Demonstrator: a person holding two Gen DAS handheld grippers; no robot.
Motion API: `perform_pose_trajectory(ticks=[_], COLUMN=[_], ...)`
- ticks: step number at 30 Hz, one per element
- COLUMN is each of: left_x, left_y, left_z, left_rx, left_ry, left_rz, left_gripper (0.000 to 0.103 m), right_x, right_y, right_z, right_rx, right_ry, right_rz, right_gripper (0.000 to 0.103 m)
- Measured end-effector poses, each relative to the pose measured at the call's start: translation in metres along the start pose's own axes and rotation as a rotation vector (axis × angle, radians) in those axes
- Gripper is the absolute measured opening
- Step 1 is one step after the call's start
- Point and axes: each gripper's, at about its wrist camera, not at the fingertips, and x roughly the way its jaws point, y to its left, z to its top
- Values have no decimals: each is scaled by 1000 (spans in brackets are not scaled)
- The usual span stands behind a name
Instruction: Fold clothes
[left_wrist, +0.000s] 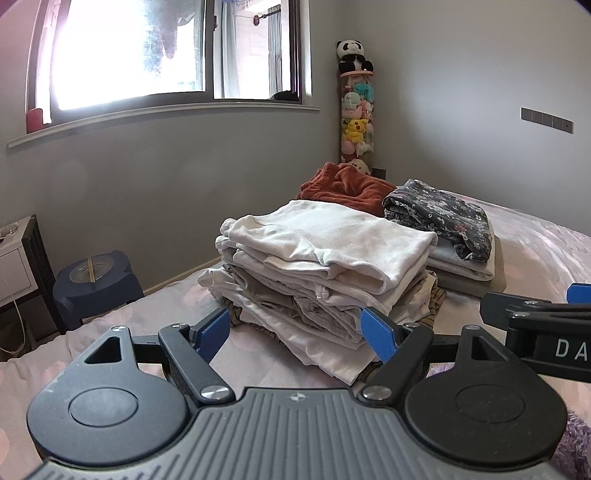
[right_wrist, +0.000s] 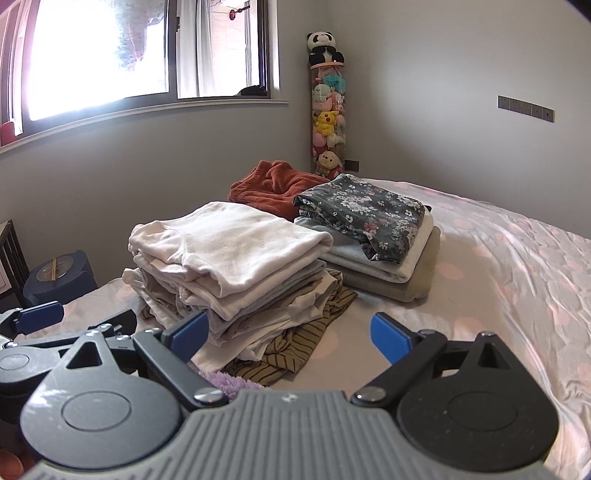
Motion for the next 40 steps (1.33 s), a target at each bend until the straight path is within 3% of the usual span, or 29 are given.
perform_pose_trajectory(ticks=[40], left_x=[-4], left_y=[4], left_z=[-2], left_rx=[-25], left_ry=[54], left_rz=[-36], left_gripper=[77], right_x=[-3], right_y=[-1], right_z=[-8], right_rx=[9], right_ry=[13], right_rz=[-1], right_gripper=[97])
